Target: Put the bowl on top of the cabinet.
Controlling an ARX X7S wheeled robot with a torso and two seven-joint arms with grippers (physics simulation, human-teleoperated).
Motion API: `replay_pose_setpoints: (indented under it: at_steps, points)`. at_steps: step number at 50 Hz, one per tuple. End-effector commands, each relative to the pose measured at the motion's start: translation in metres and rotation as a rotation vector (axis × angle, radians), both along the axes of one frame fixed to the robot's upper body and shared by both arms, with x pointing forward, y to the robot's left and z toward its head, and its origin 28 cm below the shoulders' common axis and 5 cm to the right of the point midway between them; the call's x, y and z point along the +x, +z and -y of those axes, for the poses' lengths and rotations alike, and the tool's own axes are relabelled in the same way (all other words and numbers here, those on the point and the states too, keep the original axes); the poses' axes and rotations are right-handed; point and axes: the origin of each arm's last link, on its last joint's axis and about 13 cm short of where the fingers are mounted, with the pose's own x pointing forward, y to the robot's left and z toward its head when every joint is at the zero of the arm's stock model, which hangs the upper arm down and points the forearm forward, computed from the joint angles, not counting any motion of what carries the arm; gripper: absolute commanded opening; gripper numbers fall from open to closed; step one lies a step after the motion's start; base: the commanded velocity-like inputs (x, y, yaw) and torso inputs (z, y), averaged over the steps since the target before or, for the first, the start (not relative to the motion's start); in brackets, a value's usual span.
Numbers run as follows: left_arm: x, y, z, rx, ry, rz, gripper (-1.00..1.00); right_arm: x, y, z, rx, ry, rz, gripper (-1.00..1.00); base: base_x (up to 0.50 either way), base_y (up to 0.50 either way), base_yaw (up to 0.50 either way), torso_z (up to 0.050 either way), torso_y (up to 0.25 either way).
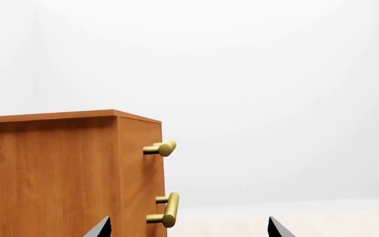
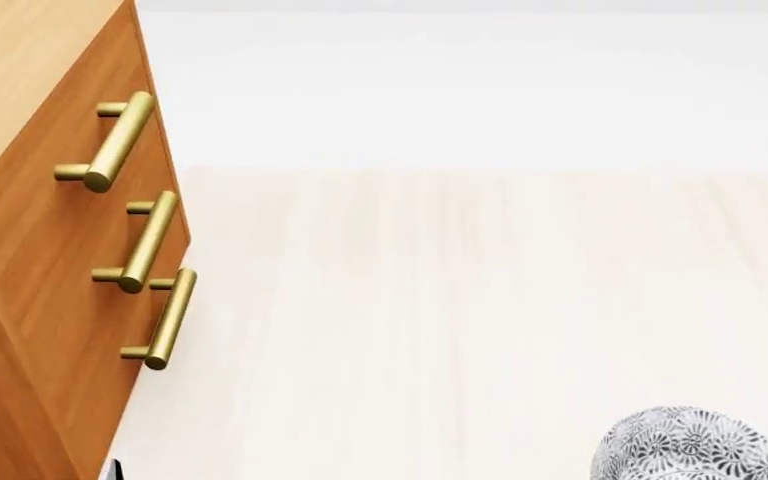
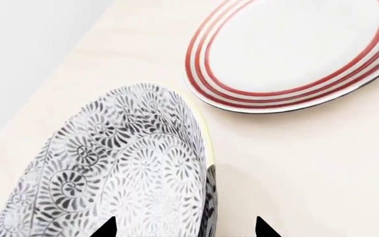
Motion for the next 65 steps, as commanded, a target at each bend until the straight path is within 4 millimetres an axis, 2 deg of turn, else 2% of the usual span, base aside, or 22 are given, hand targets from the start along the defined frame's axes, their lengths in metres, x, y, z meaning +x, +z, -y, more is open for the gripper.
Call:
replay_pose_setpoints:
  at_steps: [1,6,7,25,36,40,42,43,46,49,52,59,65]
  points:
    - [0.0,0.0,0.0,0.001,0.0,-0.001,1.0,0.001,-0.001,0.0,0.016,0.004,-0.013,1.0,0.0,0.0,0.0,0.0,0.0]
    - [0.0,0.001,0.0,0.0,0.001,0.001,1.0,0.0,-0.001,-0.001,0.004,0.035,0.007,1.0,0.0,0.0,0.0,0.0,0.0]
    - [0.0,0.0,0.0,0.001,0.001,0.001,1.0,0.0,-0.001,-0.001,-0.005,0.03,0.009,-1.0,0.0,0.0,0.0,0.0,0.0]
    - [0.002,0.0,0.0,-0.001,-0.003,-0.006,1.0,0.0,0.0,-0.003,-0.036,0.049,0.028,-1.0,0.0,0.0,0.0,0.0,0.0]
    - [0.001,0.001,0.0,-0.004,-0.009,-0.005,1.0,-0.006,0.005,-0.007,-0.15,0.109,0.085,-1.0,0.0,0.0,0.0,0.0,0.0]
    - [0.002,0.0,0.0,-0.009,-0.022,-0.013,1.0,-0.005,0.012,-0.012,-0.231,0.104,0.096,-1.0,0.0,0.0,0.0,0.0,0.0]
    - [0.001,-0.001,0.001,0.001,-0.026,-0.014,1.0,-0.001,0.027,-0.013,-0.299,0.139,0.15,-1.0,0.0,0.0,0.0,0.0,0.0]
    - [0.001,-0.001,0.001,0.001,-0.028,-0.015,1.0,0.006,0.036,-0.014,-0.374,0.064,0.177,-1.0,0.0,0.0,0.0,0.0,0.0]
    - [-0.001,0.001,0.0,-0.003,-0.02,-0.008,1.0,0.019,0.049,-0.021,-0.425,0.121,0.208,-1.0,0.0,0.0,0.0,0.0,0.0]
    - [0.001,0.0,0.0,-0.001,-0.018,-0.009,1.0,0.028,0.051,-0.029,-0.523,0.156,0.208,-1.0,0.0,0.0,0.0,0.0,0.0]
    - [-0.001,0.0,0.0,0.0,-0.019,-0.009,1.0,0.024,0.053,-0.033,-0.569,0.172,0.245,-1.0,0.0,0.0,0.0,0.0,0.0]
    - [0.0,0.0,0.0,0.001,-0.018,-0.009,1.0,0.026,0.058,-0.033,-0.552,0.231,0.271,-1.0,0.0,0.0,0.0,0.0,0.0]
    - [-0.001,0.0,0.001,0.001,-0.018,-0.009,1.0,0.029,0.067,-0.038,-0.637,0.23,0.29,-1.0,0.0,0.0,0.0,0.0,0.0]
